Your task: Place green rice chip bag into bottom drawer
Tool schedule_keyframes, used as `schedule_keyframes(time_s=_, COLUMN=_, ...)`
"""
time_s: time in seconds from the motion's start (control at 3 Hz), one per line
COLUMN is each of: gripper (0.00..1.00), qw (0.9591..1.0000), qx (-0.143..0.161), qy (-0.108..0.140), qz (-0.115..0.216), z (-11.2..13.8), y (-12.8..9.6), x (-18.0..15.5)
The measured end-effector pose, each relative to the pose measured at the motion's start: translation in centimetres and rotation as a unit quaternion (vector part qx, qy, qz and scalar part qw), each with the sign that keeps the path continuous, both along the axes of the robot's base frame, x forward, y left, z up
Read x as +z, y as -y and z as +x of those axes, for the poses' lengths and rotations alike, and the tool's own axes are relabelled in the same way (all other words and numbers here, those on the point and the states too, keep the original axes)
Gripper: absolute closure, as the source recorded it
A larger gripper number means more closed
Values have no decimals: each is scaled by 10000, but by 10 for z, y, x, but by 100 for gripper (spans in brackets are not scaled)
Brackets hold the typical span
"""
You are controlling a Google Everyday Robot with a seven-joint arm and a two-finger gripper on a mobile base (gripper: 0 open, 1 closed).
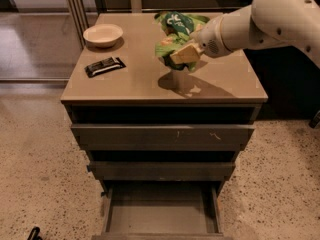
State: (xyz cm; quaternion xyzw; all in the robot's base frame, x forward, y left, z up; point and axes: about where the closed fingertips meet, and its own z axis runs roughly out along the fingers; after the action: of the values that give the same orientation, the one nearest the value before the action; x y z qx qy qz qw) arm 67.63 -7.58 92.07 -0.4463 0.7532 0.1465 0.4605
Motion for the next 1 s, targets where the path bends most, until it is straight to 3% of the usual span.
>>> schedule_keyframes(time_s=0.33, gripper=100, qw=9985, qx=-147, qy=47, qz=517, z=-64, y=28, x=-2)
schedule_keyframes(time_s=0.67, gripper=100, qw=9960, qx=-343, qy=-7, qz=821, z=-107, y=58, x=-3)
schedule_keyframes(time_s=1.0, gripper=100, qw=9960, qx=-344, qy=-7, qz=821, z=-107, y=58, x=-3)
